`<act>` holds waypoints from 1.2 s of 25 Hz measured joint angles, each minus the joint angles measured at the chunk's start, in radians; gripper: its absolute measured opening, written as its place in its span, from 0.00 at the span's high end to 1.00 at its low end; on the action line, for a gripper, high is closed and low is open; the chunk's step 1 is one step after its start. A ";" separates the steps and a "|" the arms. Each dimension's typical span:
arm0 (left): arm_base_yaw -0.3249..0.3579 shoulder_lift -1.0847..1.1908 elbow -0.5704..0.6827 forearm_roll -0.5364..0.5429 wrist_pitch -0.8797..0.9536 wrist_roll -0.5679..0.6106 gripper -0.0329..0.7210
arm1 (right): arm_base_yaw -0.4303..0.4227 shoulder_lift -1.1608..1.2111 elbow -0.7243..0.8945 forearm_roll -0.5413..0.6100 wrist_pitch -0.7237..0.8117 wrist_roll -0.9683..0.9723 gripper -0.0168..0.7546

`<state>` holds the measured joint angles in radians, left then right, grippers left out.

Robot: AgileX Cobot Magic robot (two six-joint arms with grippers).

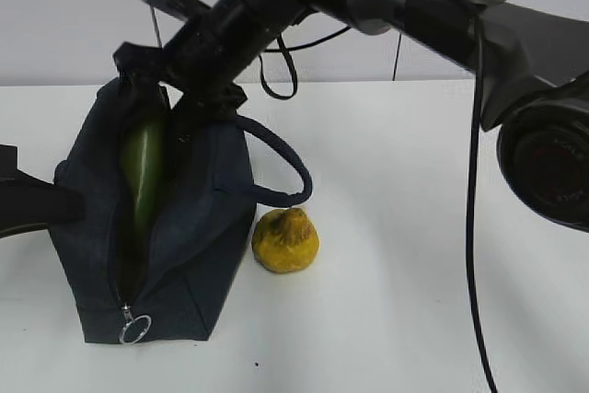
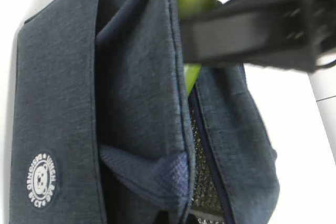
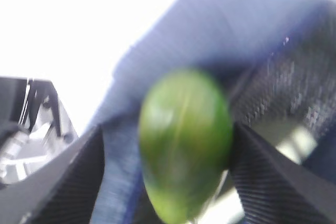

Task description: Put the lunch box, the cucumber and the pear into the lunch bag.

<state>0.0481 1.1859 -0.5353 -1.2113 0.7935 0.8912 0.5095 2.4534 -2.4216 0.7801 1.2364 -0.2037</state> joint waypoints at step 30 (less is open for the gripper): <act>0.000 0.000 0.000 0.001 0.012 0.000 0.97 | -0.048 -0.609 0.313 -0.743 0.028 0.123 0.31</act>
<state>0.0481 1.1859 -0.5353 -1.2103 0.8056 0.8912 0.4618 1.8444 -2.1084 0.0374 1.2648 -0.0811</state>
